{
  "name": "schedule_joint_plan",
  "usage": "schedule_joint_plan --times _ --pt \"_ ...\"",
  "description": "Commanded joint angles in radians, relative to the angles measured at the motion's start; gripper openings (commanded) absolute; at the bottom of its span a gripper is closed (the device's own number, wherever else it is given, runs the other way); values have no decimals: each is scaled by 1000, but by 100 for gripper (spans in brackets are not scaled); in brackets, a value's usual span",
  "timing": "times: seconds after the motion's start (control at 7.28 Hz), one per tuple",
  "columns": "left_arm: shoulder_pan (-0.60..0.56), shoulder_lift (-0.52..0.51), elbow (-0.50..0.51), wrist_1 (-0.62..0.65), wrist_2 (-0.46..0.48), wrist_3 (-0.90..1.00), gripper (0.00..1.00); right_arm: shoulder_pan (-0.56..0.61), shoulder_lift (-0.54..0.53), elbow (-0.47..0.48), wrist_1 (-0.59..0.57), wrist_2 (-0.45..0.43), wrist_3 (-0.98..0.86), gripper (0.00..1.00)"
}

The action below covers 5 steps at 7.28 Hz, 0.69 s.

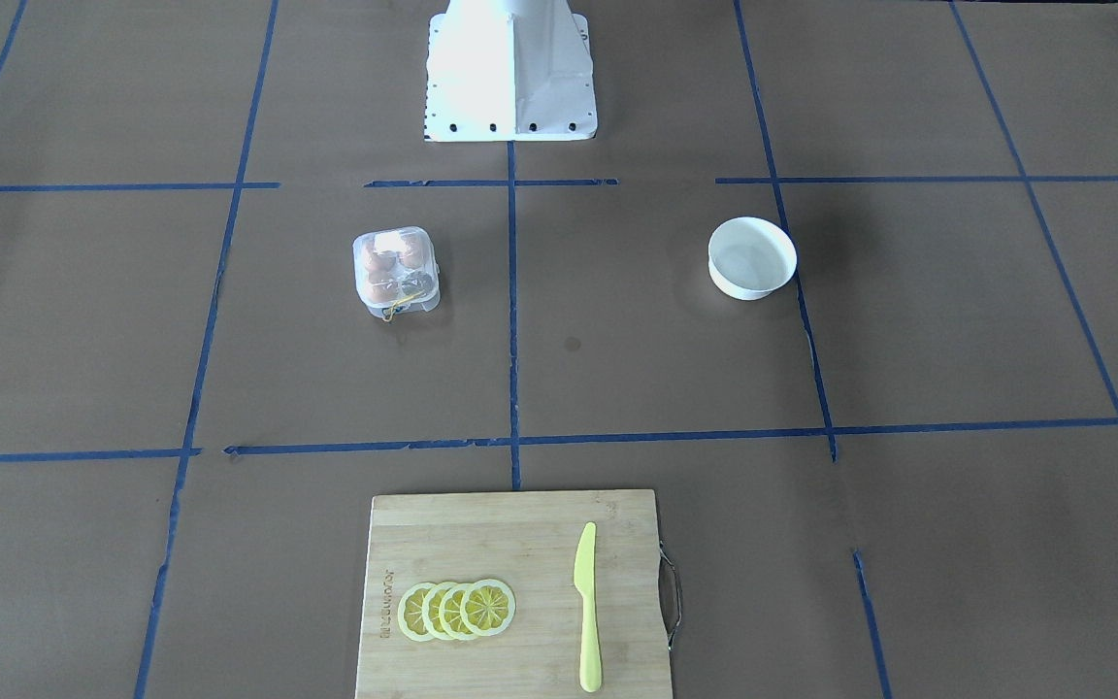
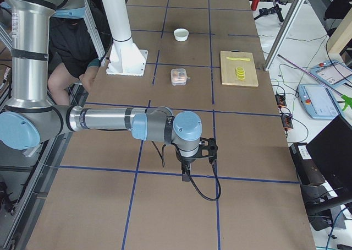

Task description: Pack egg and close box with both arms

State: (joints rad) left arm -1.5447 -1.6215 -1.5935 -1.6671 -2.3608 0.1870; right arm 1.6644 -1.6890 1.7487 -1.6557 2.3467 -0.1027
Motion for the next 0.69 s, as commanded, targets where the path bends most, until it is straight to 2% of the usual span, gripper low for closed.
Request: schedule_joint_plan --times 0.0,0.55 --pt "0 0 16 -110 0 -159 100 0 -1 -14 56 -1 44 100" --pt "0 -1 17 -112 0 -179 100 0 3 -12 56 0 51 100"
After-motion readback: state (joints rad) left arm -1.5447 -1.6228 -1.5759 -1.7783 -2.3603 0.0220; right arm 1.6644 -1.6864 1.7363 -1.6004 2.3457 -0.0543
